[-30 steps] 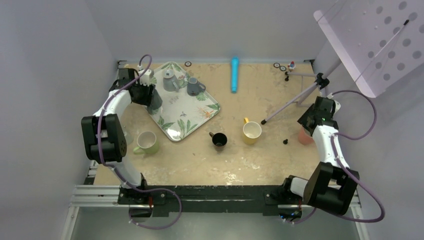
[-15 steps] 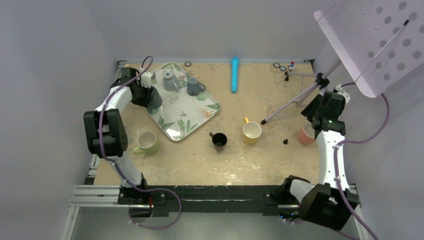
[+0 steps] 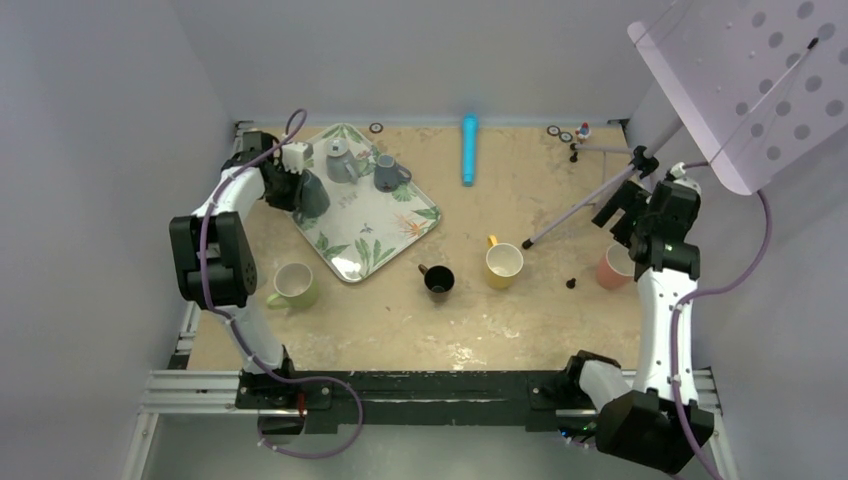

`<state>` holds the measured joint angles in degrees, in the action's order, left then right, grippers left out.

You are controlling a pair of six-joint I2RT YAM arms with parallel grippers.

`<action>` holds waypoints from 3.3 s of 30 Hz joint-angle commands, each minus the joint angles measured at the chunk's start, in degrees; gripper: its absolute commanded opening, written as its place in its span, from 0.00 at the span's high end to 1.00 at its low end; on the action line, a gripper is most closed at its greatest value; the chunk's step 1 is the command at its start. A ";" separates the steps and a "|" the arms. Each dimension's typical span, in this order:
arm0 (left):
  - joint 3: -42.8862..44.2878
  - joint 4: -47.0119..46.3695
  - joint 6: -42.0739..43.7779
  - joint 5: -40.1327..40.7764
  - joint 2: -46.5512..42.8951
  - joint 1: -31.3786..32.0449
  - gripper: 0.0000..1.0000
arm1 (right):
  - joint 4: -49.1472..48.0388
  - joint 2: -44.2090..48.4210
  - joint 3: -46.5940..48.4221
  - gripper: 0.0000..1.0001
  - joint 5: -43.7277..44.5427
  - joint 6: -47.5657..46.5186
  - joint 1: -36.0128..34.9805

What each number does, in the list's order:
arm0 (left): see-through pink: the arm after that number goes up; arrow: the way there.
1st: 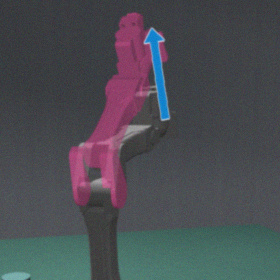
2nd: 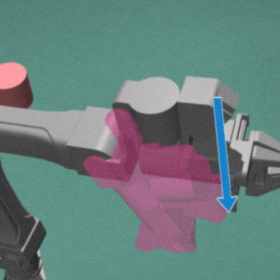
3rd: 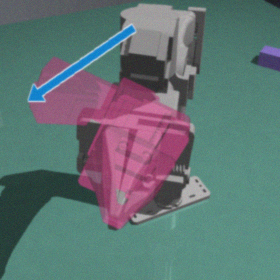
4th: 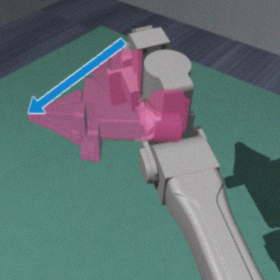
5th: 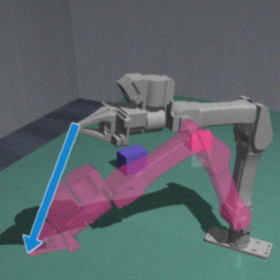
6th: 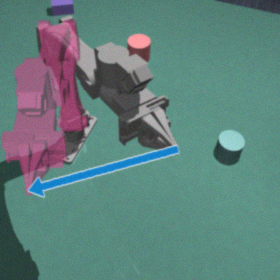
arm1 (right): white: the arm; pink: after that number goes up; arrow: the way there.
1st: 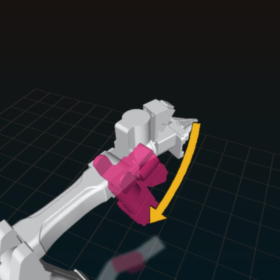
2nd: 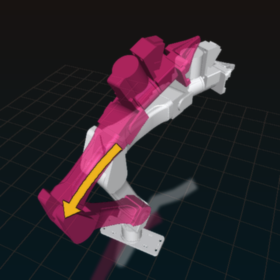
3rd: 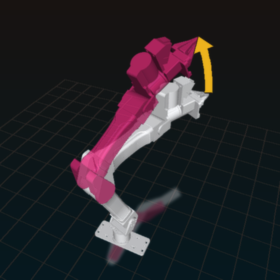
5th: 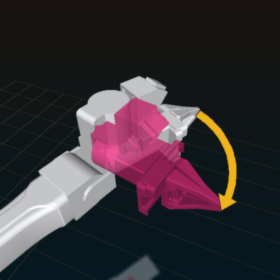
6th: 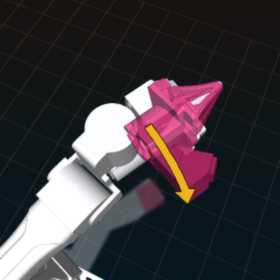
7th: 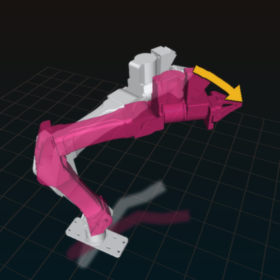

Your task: Turn the mug right side up

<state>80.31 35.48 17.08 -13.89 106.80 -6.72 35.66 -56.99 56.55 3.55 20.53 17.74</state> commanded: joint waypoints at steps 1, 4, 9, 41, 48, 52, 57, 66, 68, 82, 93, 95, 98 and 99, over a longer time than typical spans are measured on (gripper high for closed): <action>0.24 1.15 -3.52 -8.77 -6.89 0.07 1.00 | -0.48 3.66 5.03 0.02 -6.47 -1.44 -0.71; -0.05 1.54 -9.13 -14.07 -11.14 0.04 1.00 | -1.70 6.08 5.49 0.02 -8.71 1.14 -4.34; -0.67 2.91 -19.45 -21.53 -13.92 0.05 1.00 | -6.85 7.85 5.17 0.02 -8.39 9.50 -19.10; -1.96 -8.54 -56.02 -44.65 -30.94 6.28 1.00 | -57.69 -33.60 19.20 0.11 -27.34 36.65 -56.55; -5.93 -11.56 -59.61 -46.91 -30.72 10.81 1.00 | -70.72 -35.52 19.09 0.22 -31.87 41.17 -56.52; -6.40 -14.20 -61.48 -47.26 -30.52 11.41 1.00 | -74.28 -37.25 20.18 0.33 -33.85 42.94 -56.50; -6.44 -14.34 -60.22 -46.39 -29.80 13.45 1.00 | -79.73 -39.31 21.89 0.67 -37.06 45.68 -56.52; 1.88 10.86 -31.22 -35.54 -30.65 13.08 0.41 | -50.96 -30.56 22.31 1.00 -25.89 27.73 -55.11; 3.33 14.69 -25.63 -31.93 -31.52 12.97 0.13 | -41.21 -29.59 25.21 1.00 -21.24 21.62 -55.24; 8.38 10.64 -14.65 -7.99 -23.62 11.38 0.00 | 24.11 -27.63 42.26 1.00 12.52 12.39 -68.43; 16.99 3.75 -22.06 5.55 -4.61 13.60 0.00 | 16.85 -18.36 15.34 1.00 9.21 24.88 -75.10; 19.09 3.63 -22.90 8.20 -1.61 14.00 0.01 | 14.69 -19.16 11.87 1.00 9.40 25.68 -75.26; 19.53 0.87 -23.41 11.52 0.95 14.63 0.02 | 9.61 -20.84 8.13 1.00 10.30 24.86 -76.41; 19.83 0.28 -23.45 12.54 2.03 14.83 0.02 | 7.85 -21.30 6.64 1.00 9.95 24.81 -76.70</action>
<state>96.99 40.32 -4.23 -8.08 106.87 7.20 55.40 -78.15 65.78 11.99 43.44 -57.60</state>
